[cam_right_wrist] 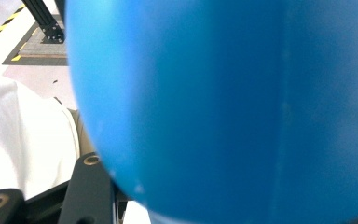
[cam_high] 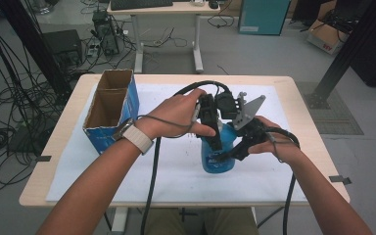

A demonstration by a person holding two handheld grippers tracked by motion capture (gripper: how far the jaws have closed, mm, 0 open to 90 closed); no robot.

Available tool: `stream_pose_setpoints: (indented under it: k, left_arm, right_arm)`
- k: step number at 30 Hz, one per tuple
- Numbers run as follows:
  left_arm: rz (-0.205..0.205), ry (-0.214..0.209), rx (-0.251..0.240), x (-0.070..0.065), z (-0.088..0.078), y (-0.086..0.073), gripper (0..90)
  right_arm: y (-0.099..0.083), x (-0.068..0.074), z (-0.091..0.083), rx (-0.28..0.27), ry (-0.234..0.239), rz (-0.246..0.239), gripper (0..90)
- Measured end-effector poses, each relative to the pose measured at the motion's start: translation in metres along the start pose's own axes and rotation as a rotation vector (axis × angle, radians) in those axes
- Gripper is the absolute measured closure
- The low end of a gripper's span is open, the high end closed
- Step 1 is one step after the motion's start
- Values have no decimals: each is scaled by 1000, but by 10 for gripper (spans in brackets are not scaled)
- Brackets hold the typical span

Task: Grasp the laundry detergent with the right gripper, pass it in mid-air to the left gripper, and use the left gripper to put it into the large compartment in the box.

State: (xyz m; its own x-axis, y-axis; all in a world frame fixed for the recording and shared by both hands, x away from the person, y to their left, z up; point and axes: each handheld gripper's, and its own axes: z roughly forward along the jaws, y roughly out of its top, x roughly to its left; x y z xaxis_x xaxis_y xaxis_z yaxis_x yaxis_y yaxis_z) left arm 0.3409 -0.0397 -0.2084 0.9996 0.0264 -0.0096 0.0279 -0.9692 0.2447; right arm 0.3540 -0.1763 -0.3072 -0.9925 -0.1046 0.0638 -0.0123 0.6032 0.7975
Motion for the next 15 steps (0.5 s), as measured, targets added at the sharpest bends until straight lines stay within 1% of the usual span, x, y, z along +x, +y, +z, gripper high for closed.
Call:
stream_pose_setpoints:
  k: [1, 3, 4, 5, 10, 12, 15]
  left_arm:
    - [2, 7, 1, 0, 0, 0, 374]
    - [2, 8, 1, 0, 0, 0, 374]
    - [8, 12, 0, 1, 0, 0, 373]
    - [2, 9, -2, 0, 0, 0, 373]
    - [1, 9, -4, 0, 1, 0, 373]
    - [10, 16, 4, 0, 0, 0, 373]
    - [9, 15, 2, 0, 0, 0, 373]
  right_arm:
    - [0, 0, 0, 0, 0, 0, 428]
    - [0, 0, 0, 1, -1, -1, 428]
    - [0, 0, 0, 1, 0, 0, 428]
    - [0, 0, 0, 0, 0, 0, 428]
    - [0, 0, 0, 1, 1, -2, 428]
    - [0, 0, 0, 2, 1, -2, 428]
    - [0, 0, 0, 2, 0, -2, 428]
